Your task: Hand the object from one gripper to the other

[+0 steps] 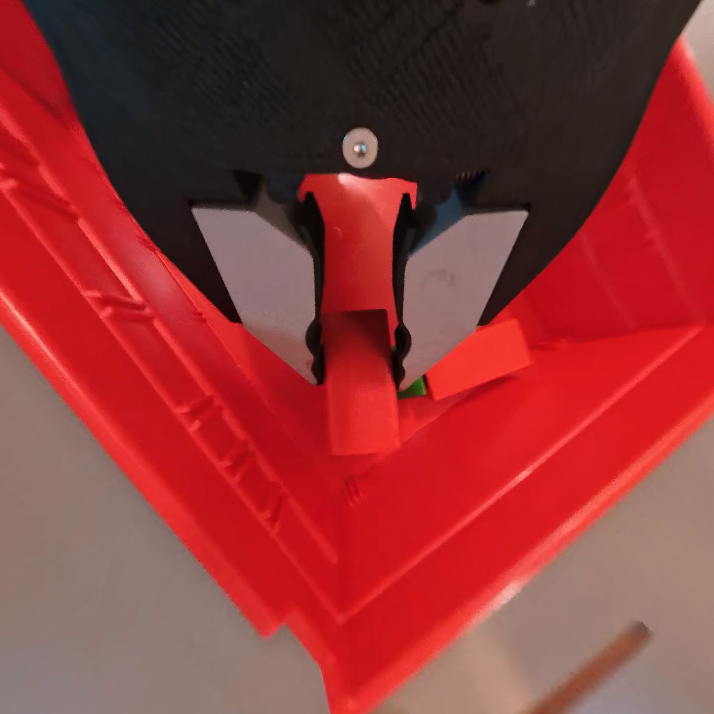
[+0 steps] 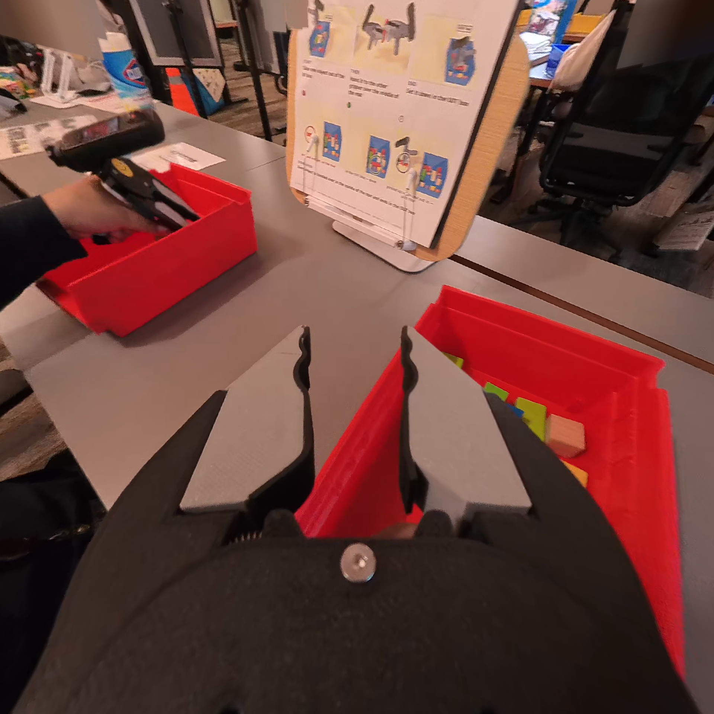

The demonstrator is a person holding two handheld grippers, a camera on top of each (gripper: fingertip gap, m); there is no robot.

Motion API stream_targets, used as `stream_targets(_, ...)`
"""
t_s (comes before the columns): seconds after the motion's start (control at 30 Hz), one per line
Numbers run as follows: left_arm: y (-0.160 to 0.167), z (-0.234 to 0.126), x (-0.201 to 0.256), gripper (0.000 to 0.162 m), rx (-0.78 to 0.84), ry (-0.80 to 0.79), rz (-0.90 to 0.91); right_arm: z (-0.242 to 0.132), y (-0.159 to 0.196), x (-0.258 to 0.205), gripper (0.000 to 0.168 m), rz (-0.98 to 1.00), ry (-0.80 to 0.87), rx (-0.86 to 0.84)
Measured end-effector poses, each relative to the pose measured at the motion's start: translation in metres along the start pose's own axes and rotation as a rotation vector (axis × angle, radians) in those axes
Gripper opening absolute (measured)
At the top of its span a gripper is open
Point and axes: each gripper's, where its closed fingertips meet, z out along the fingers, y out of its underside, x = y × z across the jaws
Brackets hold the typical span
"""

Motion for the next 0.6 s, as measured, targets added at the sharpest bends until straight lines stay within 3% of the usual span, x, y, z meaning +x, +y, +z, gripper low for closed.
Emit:
stream_targets(0.03, -0.006, -0.01, -0.003, 0.033, 0.065, -0.022, 0.006, 0.003, -0.001, -0.006, 0.045, -0.007, -0.025, 0.0)
stream_targets(0.2, -0.047, -0.089, 0.02, 0.033, 0.494, -0.024, 0.027, 0.014, -0.01, -0.055, 0.045, -0.035, -0.22, 0.035)
stream_targets(0.3, -0.071, -0.157, 0.076, 0.033, 0.779, 0.139, 0.074, 0.013, -0.023, -0.098, 0.045, -0.049, -0.39, 0.101)
stream_targets(0.43, -0.077, -0.236, 0.175, 0.033, 1.045, 0.508, 0.155, 0.004, -0.044, -0.16, 0.044, -0.019, -0.654, 0.224)
stream_targets(0.6, -0.064, -0.274, 0.257, 0.033, 1.129, 0.76, 0.228, 0.005, -0.053, -0.211, 0.052, 0.034, -0.828, 0.285)
